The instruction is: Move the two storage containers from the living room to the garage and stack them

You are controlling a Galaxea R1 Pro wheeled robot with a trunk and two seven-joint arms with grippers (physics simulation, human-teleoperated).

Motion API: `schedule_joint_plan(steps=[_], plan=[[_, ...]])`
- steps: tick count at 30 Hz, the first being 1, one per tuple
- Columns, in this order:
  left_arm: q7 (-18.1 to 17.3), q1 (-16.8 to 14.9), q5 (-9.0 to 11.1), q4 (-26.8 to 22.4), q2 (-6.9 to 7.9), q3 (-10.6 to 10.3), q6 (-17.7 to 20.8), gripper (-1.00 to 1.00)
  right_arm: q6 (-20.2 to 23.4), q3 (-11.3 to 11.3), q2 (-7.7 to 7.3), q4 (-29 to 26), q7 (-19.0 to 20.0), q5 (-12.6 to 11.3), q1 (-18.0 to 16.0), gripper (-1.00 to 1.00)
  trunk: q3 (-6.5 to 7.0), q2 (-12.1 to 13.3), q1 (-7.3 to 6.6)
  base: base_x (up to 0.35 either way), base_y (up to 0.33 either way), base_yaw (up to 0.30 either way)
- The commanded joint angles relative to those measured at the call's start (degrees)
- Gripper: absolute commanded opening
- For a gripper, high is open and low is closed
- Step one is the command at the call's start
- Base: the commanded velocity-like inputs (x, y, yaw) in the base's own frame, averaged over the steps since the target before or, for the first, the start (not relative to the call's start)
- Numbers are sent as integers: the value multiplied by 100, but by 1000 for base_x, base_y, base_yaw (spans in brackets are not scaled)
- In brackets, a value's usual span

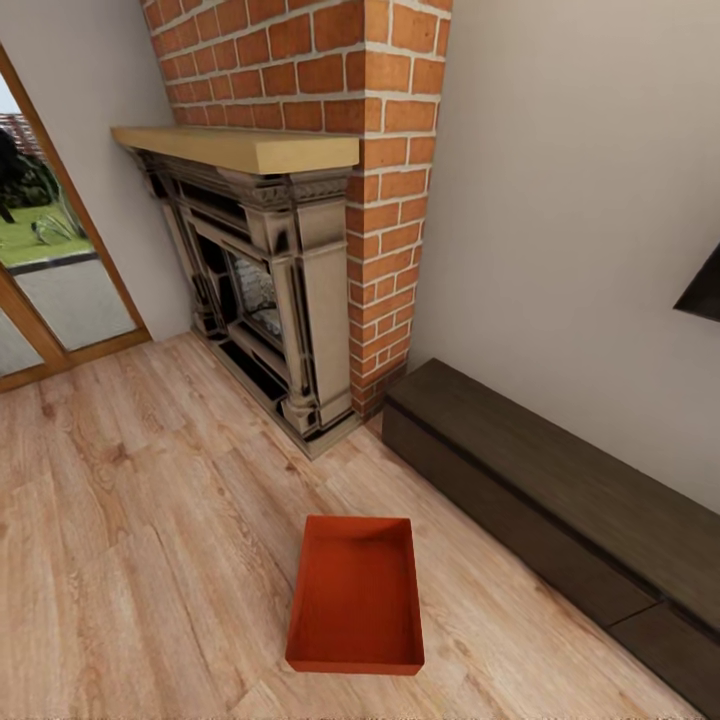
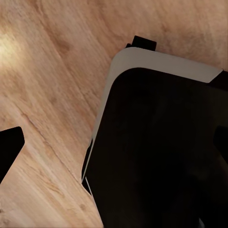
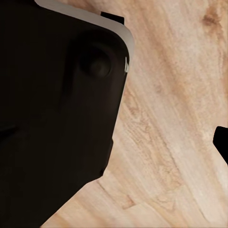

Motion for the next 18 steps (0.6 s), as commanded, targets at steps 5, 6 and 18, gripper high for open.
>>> schedule_joint_plan(steps=[5, 6, 18], plan=[[15, -2, 47, 0, -1, -49, -11, 100, -30, 44, 2, 16, -15, -20, -6, 100, -50, -3, 0, 0, 0, 0], [15, -2, 47, 1, -1, -49, -11, 100, -30, 44, 2, 16, -13, -19, -6, 100, -59, -3, 0, 0, 0, 0], [15, -2, 47, -1, -1, -49, -11, 100, -30, 44, -2, 16, -13, -22, -6, 100, -169, -3, 0, 0, 0, 0]])
